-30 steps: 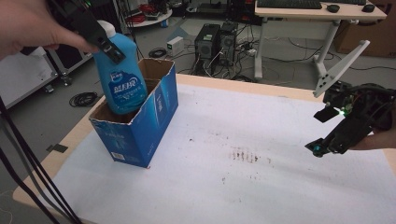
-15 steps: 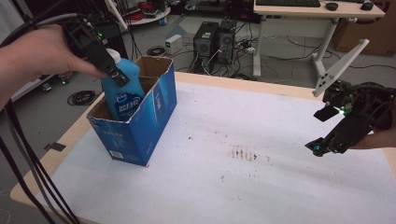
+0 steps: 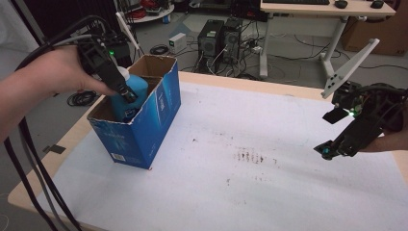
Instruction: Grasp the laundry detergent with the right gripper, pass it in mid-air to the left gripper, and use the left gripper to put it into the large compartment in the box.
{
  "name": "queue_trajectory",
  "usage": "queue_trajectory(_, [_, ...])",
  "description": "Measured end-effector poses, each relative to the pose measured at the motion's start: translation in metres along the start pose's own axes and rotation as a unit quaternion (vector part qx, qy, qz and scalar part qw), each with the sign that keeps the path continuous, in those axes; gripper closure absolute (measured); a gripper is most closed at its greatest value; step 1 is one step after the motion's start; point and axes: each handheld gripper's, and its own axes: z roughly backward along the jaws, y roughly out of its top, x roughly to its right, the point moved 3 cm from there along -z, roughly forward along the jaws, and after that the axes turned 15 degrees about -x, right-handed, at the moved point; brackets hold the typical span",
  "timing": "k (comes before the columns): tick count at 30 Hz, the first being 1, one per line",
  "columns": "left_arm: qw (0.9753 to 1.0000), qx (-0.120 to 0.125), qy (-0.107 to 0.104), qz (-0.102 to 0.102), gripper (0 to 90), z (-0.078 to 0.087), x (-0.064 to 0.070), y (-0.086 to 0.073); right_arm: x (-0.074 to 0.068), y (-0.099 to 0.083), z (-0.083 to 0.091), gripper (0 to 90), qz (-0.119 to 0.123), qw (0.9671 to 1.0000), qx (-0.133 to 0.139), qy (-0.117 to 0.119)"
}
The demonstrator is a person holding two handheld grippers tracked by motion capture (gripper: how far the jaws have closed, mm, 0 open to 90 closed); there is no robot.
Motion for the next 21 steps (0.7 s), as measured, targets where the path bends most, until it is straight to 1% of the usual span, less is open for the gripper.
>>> queue_trajectory(1, [1.0,-0.001,-0.004,0.001,38.3,-0.005,0.0,0.0,0.0,0.0,0.0,12.0,0.0,1.0,0.0,0.0])
queue_trajectory(4, [1.0,-0.005,-0.006,-0.002,38.3,-0.011,0.001,0.0,0.0,0.0,-0.001,12.0,0.003,1.0,-0.001,0.0])
queue_trajectory(6, [0.9999,-0.009,-0.006,-0.003,38.3,-0.014,0.002,0.0,-0.001,0.0,-0.001,12.0,0.0,1.0,-0.004,0.0])
queue_trajectory(21, [0.9997,-0.022,-0.007,-0.007,38.3,-0.026,0.0,-0.001,-0.001,-0.001,-0.003,12.0,-0.001,1.0,-0.007,0.002])
